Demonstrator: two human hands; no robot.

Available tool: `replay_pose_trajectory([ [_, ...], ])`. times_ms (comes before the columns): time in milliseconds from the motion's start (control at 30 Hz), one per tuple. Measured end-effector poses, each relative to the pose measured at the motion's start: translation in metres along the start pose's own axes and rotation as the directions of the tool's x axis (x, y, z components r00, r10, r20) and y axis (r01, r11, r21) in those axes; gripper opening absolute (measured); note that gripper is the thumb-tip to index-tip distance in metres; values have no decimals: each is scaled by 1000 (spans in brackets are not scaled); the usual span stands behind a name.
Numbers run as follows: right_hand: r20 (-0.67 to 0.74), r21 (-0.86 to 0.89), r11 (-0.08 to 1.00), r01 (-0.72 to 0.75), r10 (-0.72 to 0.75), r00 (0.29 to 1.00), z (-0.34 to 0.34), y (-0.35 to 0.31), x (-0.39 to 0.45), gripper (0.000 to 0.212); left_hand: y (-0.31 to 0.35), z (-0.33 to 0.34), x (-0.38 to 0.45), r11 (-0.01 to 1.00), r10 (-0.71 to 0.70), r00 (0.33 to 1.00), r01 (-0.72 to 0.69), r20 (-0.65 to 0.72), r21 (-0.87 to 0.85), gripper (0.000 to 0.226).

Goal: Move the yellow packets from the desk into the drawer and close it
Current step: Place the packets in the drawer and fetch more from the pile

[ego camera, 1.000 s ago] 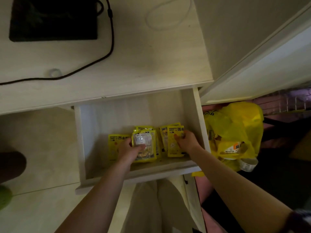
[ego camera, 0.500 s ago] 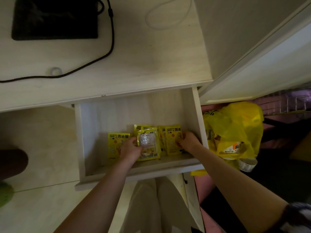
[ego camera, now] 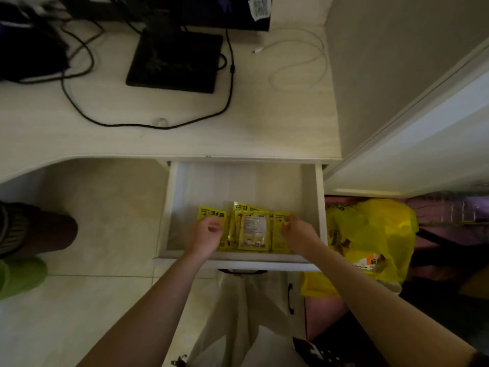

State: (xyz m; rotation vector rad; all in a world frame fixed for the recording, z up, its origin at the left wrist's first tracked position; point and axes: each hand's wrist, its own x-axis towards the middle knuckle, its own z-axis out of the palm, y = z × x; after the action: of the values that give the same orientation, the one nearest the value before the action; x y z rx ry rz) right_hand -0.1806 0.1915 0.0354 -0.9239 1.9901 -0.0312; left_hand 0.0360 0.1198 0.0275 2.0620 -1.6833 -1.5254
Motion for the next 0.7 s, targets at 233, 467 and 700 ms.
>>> replay_pose_trajectory([
  [233,60,-236,905,355,-351,934,13,-64,-31,35,-25,-56,-51,999,47,981,-46,-190,8,28],
  [467,254,-463,641,612,-566,784,66,-144,-61,31,-84,-106,-100,999,-46,934,50,-355,3,23],
  [700,370,-414,545,729,-631,682,147,-231,-96,30,-162,-164,-137,984,-147,878,175,-456,20,24],
])
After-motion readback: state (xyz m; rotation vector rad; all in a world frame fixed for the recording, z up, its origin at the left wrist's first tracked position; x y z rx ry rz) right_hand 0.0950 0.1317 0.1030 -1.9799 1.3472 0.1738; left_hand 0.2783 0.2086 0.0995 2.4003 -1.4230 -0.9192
